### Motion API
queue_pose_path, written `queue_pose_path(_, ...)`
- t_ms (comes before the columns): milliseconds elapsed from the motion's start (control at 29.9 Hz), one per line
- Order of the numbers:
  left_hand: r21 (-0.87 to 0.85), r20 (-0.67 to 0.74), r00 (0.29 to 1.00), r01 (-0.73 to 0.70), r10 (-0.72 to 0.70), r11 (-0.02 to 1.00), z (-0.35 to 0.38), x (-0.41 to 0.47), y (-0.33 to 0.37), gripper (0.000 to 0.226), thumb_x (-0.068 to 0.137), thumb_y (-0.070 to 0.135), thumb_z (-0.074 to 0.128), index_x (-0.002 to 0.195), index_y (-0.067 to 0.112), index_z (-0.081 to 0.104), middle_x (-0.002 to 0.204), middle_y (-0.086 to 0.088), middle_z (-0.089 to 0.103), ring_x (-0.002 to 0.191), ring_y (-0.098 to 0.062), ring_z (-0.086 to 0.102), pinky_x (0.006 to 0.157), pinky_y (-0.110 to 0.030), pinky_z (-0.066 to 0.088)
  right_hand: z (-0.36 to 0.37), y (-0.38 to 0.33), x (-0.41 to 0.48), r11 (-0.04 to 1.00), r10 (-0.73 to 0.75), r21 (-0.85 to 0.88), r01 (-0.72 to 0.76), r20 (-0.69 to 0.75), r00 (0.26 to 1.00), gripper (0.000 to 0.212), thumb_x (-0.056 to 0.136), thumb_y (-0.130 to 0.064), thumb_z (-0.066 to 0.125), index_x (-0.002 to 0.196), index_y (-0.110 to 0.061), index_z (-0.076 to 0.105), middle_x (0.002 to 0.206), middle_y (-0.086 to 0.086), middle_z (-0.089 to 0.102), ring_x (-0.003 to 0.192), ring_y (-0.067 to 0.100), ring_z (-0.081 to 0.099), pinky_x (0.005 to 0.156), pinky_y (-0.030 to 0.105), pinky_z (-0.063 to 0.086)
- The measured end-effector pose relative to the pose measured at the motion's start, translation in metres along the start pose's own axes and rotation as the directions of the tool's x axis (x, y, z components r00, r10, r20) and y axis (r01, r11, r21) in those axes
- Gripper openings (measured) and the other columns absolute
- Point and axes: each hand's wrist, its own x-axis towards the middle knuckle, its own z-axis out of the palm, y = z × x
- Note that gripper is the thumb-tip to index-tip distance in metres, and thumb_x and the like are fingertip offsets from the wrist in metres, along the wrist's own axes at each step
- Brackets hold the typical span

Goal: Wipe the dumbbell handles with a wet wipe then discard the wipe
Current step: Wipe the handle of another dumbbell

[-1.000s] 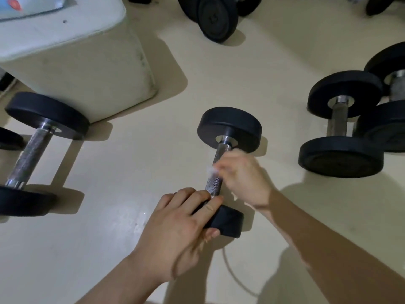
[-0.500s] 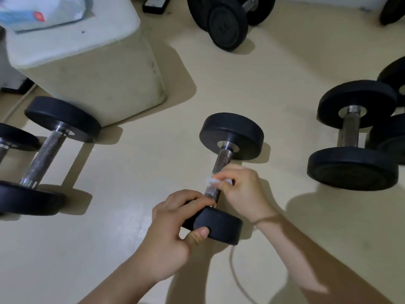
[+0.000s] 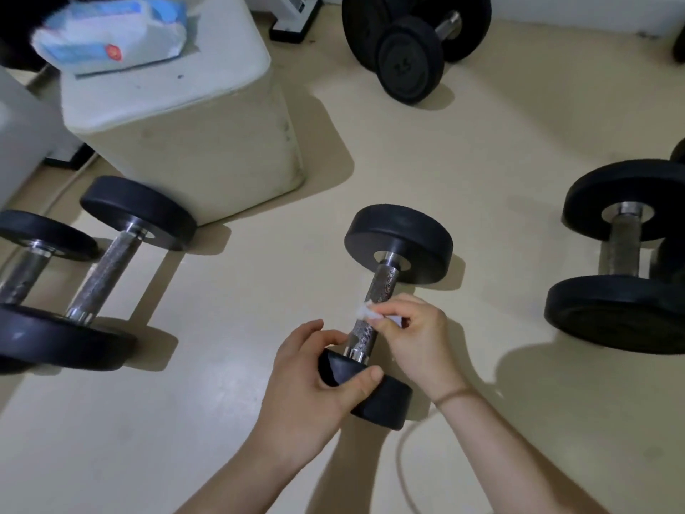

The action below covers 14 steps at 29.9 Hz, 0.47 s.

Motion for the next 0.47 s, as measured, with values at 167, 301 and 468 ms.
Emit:
queue_pose_path(167, 0.018, -0.095, 0.995, 0.013, -0.011, 1.0, 0.007, 0.004, -0.007, 0.062, 0.048, 0.067, 0.066, 0.104, 0.043, 0.056, 0.132, 0.022, 0.042, 0.124, 0.013, 0.032, 0.09, -0.001, 0.025, 0.002, -0.002, 0.016, 0.996, 0.05, 0.083, -0.039, -0.139, 0.989, 0.008, 0.076, -0.008, 0.074, 0.072, -0.014, 0.073, 0.075, -0.003, 0.066, 0.072, 0.001, 0.06, 0.068, 0.013, 0.043)
queue_pose_path(301, 0.001, -0.145, 0.989, -0.004, 0.004, 1.0, 0.004, 0.006, -0.013, 0.054, 0.051, 0.063, 0.066, 0.101, 0.044, 0.058, 0.128, 0.026, 0.045, 0.12, 0.015, 0.035, 0.086, 0.004, 0.025, -0.002, 0.001, 0.006, 1.0, -0.017, 0.014, 0.016, 0.085, 0.996, 0.011, 0.076, -0.005, 0.073, 0.075, -0.016, 0.075, 0.075, -0.009, 0.066, 0.072, 0.005, 0.06, 0.068, 0.015, 0.044)
queue_pose_path(468, -0.032, -0.152, 0.988, 0.008, -0.013, 0.999, -0.003, 0.005, -0.013, 0.053, 0.059, 0.057, 0.069, 0.108, 0.046, 0.055, 0.122, 0.027, 0.046, 0.123, 0.003, 0.036, 0.091, -0.005, 0.03, 0.011, -0.004, 0.011, 0.998, 0.024, 0.056, -0.021, -0.051, 0.998, 0.007, 0.076, -0.008, 0.074, 0.072, -0.013, 0.073, 0.073, -0.009, 0.063, 0.069, -0.001, 0.057, 0.066, 0.012, 0.04)
